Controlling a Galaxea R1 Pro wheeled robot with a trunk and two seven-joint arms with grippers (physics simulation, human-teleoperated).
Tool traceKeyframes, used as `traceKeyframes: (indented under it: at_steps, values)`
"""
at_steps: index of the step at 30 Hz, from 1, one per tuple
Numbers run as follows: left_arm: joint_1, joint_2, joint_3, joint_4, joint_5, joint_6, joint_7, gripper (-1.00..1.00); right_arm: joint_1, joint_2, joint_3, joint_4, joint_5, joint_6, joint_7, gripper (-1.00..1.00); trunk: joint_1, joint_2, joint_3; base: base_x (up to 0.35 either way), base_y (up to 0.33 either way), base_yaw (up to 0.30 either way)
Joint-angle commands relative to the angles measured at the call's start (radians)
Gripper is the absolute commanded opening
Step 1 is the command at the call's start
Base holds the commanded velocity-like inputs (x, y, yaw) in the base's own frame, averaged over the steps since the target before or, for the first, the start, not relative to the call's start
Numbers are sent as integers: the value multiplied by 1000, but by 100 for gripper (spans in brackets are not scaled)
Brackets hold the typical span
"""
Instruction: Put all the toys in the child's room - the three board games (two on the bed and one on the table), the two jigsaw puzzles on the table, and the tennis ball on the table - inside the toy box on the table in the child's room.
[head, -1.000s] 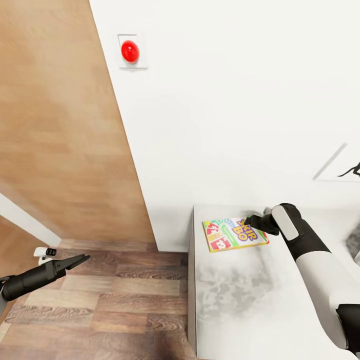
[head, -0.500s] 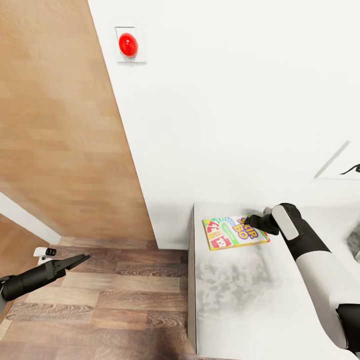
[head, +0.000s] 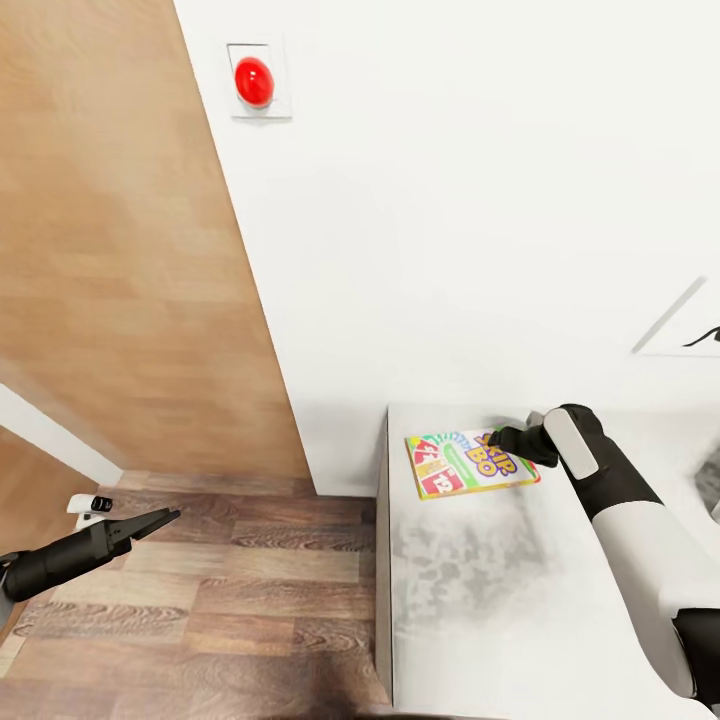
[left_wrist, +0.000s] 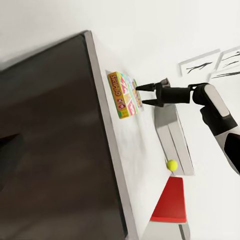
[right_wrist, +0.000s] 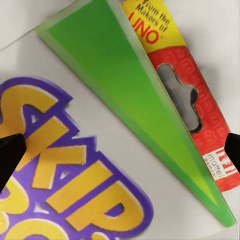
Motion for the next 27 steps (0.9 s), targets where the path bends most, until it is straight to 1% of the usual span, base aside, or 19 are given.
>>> traceKeyframes:
  at_steps: [1,12,19,27]
  values:
    - [-1,0,0,0,-1,11,-4,100,0,-1,4,20,-3,2,-8,100,1,-1,-2,0,0,0]
    - [-1,0,-1,0,-1,11,-4,100,0,0,4,20,-3,2,-8,100,1,-1,-4,-9,13,0]
    - [-1,0,-1,0,-1,12,-4,100,0,-1,5,20,-3,2,-8,100,1,-1,-4,-49,80,0]
    - [-1,0,-1,0,-1,11,-4,100,0,0,5,20,-3,2,-8,100,1,-1,-4,-114,140,0]
